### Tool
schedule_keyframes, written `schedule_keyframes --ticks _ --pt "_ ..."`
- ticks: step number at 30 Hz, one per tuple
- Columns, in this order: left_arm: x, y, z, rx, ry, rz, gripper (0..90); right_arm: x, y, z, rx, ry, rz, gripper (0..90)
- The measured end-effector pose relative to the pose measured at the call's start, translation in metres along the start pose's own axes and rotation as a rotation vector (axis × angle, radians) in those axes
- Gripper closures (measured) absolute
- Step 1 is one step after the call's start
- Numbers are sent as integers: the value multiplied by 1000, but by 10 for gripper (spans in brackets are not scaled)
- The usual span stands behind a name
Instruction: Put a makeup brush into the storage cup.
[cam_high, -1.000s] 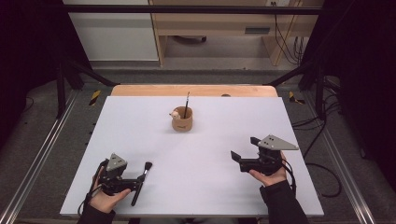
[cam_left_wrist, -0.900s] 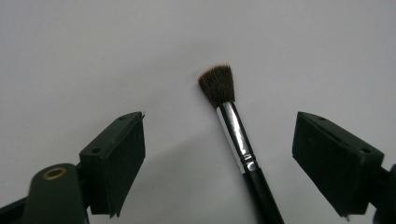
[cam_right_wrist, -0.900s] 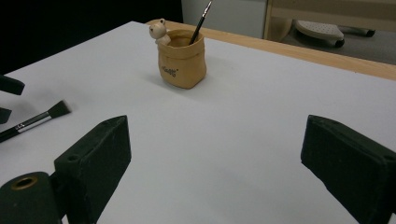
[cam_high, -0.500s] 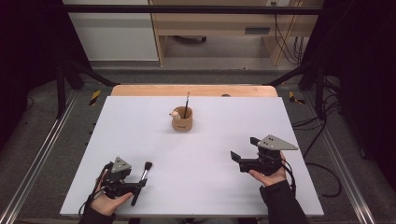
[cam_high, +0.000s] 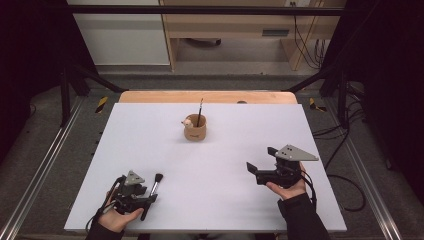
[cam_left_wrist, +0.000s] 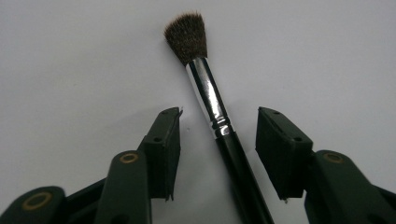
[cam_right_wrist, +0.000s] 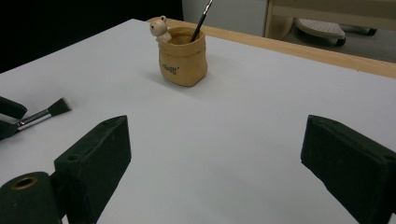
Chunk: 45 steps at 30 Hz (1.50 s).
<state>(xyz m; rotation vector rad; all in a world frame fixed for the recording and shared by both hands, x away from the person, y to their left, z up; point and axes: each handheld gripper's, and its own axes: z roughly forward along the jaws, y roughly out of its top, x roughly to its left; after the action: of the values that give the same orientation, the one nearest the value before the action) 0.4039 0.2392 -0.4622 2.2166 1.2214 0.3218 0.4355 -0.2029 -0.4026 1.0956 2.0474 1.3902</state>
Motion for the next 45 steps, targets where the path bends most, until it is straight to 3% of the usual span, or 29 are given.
schedule_keyframes --ticks 17,30,45 --pt "-4 2 -1 44 7 -1 665 0 0 0 2 2 -3 90" --pt "-6 3 -1 62 19 17 723 1 0 1 3 3 -6 90" --pt "-6 5 -1 81 31 70 776 0 0 1 4 5 -4 91"
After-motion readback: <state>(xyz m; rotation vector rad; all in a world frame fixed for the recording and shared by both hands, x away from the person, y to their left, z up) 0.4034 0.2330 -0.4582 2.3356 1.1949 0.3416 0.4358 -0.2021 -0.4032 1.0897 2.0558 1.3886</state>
